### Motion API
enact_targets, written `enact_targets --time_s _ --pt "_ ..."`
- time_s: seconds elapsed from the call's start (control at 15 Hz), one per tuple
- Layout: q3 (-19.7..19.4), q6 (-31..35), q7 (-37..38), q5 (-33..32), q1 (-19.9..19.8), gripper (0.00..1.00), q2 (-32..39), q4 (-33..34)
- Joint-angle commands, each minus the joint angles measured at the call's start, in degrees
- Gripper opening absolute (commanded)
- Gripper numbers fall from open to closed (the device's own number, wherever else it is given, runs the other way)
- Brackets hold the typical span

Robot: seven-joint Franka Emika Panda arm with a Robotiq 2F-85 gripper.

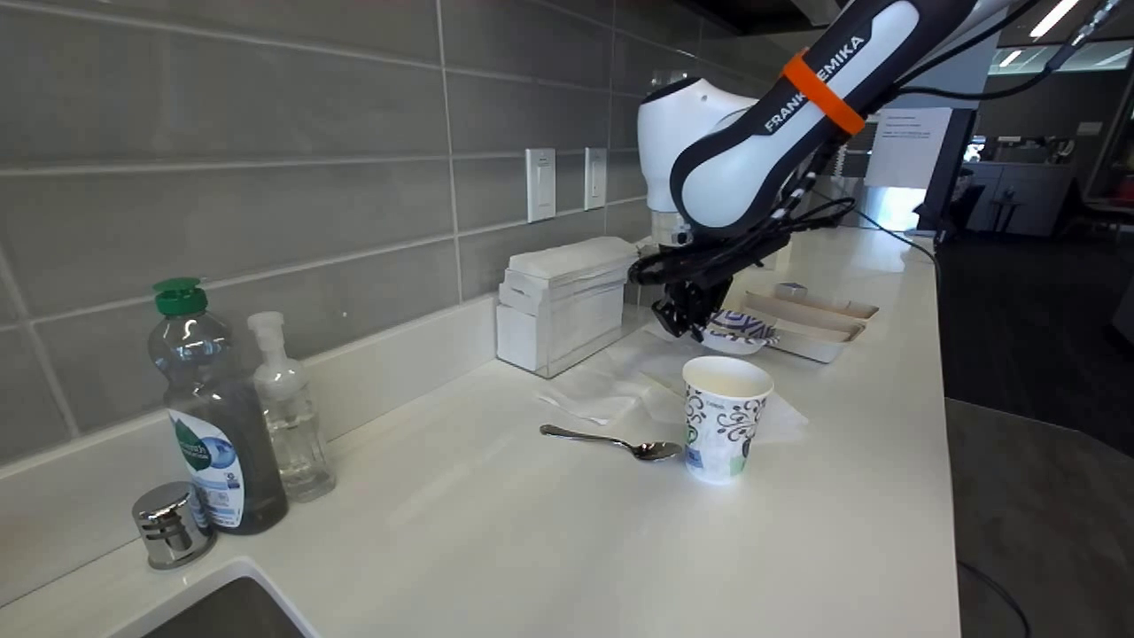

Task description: Pour the contents from the bowl to the lunch pack

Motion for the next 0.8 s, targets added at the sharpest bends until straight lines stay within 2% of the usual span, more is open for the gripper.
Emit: enact_targets --time_s 0.0,0.27,0.73 --pt "-0.2 -3.2 1.7 -2.2 0.9 0.02 -5.0 -3.5" --pt "0.5 -6.0 -0.5 -2.6 -0.4 0.02 -8.3 -4.5" --pt "1.0 -3.3 -17.9 4.6 -7.1 0.02 -9.1 -4.0"
